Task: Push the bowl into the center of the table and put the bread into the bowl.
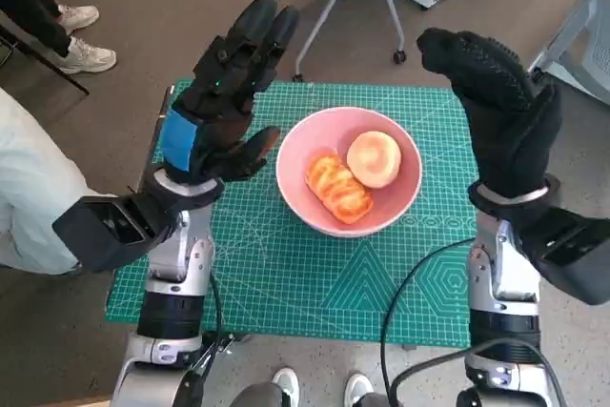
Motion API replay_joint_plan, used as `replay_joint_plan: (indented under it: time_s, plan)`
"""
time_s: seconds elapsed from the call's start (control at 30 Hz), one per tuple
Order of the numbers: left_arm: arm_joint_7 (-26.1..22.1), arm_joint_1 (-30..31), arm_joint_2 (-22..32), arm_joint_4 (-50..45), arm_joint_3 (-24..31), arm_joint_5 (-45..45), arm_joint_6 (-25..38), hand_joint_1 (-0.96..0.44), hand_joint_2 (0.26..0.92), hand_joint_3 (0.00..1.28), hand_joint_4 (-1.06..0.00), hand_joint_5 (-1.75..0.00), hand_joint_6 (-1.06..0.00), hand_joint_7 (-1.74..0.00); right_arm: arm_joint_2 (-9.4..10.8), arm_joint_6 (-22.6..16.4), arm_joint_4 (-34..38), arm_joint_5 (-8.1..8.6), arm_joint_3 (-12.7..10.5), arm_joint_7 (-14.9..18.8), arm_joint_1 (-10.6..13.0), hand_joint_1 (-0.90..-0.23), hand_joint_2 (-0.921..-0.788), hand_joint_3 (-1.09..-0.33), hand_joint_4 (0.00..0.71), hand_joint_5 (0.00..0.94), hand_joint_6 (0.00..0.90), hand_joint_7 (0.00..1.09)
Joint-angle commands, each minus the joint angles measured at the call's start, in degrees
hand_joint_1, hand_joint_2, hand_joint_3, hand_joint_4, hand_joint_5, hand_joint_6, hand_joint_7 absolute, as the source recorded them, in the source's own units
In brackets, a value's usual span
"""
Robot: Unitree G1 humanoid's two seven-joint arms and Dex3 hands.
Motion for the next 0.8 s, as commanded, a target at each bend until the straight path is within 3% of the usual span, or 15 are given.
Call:
replay_joint_plan:
  time_s: [0.03, 0.63, 0.73, 0.8]
  plan:
    - [0.07, 0.46, 0.37, -0.78, 0.27, 0.68, -0.20, -0.67, 0.921, 0.49, -0.12, 0.00, -0.17, -0.08, -0.34, 0.03, 1.15, -0.33, 0.13, 0.42, -0.07, -0.676, -0.921, -0.746, 0.178, 0.000, 0.036, 0.58]
    - [-0.90, -0.10, 0.89, 1.07, 0.71, 0.76, -2.21, -0.69, 0.921, 0.48, -0.11, 0.00, -0.16, -0.11, -0.30, 1.65, 0.20, -0.45, 0.33, -0.57, 0.69, -0.678, -0.921, -0.742, 0.176, 0.002, 0.030, 0.59]
    - [-0.91, 0.02, 0.62, 1.09, 0.52, 0.86, -2.53, -0.69, 0.921, 0.48, -0.11, 0.00, -0.05, -0.32, -0.23, 1.87, -0.04, -0.46, 0.30, -0.78, 0.88, -0.682, -0.921, -0.737, 0.177, 0.002, 0.031, 0.59]
    - [-1.00, 0.05, 0.47, 1.19, 0.43, 0.89, -2.81, -0.69, 0.921, 0.48, -0.11, 0.00, -0.02, -0.37, -0.19, 1.91, -0.07, -0.43, 0.26, -0.85, 0.98, -0.683, -0.921, -0.736, 0.177, 0.002, 0.031, 0.59]
